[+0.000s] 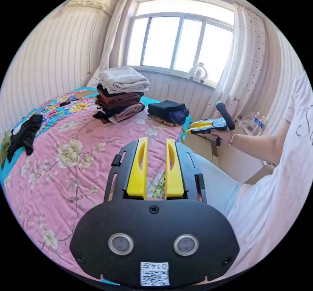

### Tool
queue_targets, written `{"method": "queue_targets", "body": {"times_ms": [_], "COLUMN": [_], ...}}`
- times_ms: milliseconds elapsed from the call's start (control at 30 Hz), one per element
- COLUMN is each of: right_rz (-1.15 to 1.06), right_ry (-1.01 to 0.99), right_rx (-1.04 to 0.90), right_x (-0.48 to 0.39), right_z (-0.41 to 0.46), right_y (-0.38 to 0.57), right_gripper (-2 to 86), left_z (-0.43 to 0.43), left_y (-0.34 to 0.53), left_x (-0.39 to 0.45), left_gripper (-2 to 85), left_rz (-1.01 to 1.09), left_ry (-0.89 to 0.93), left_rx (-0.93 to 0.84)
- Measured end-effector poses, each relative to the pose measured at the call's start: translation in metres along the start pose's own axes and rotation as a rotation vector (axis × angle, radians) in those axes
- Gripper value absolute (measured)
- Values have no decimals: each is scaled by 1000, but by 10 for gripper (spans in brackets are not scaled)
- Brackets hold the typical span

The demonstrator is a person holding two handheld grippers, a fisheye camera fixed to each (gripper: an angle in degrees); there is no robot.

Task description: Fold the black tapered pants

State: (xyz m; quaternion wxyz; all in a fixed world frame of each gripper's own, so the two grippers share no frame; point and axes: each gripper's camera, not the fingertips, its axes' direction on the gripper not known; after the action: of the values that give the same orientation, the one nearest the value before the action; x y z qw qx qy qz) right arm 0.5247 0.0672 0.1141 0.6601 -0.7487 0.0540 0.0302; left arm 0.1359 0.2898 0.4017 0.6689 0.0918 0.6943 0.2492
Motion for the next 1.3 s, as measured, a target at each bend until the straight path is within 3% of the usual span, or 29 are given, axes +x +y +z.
{"method": "queue_targets", "body": {"times_ms": [167, 367, 533, 600, 667, 900, 1067, 1300], "right_rz": [74, -56, -35, -73, -37, 97, 187, 238], "right_ry": [-12, 53, 54, 46, 39, -125, -226, -370], "right_rx": [119, 140, 137, 192, 189, 243, 371, 598], "right_x": [77, 118, 156, 173, 207, 297, 344, 390], "right_z": [16, 50, 91, 86, 75, 56, 14, -67], "right_y": [-24, -79, -89, -82, -76, -51, -33, -18], "right_gripper": [134, 130, 149, 127, 49, 19, 14, 13], "left_z": [186, 373, 475, 504, 540, 616, 581, 543], "left_y": [-20, -25, -16, -11, -4, 13, 21, 31], "left_x": [0, 3, 14, 12, 8, 10, 13, 7], "left_gripper": [89, 98, 101, 103, 107, 100, 1, -7], "left_rz": [-19, -70, -73, -118, -153, -189, -120, -91], "left_ry": [66, 110, 113, 138, 161, 166, 151, 199], "left_rx": [-148, -285, -319, -305, -289, -420, -273, -185]}}
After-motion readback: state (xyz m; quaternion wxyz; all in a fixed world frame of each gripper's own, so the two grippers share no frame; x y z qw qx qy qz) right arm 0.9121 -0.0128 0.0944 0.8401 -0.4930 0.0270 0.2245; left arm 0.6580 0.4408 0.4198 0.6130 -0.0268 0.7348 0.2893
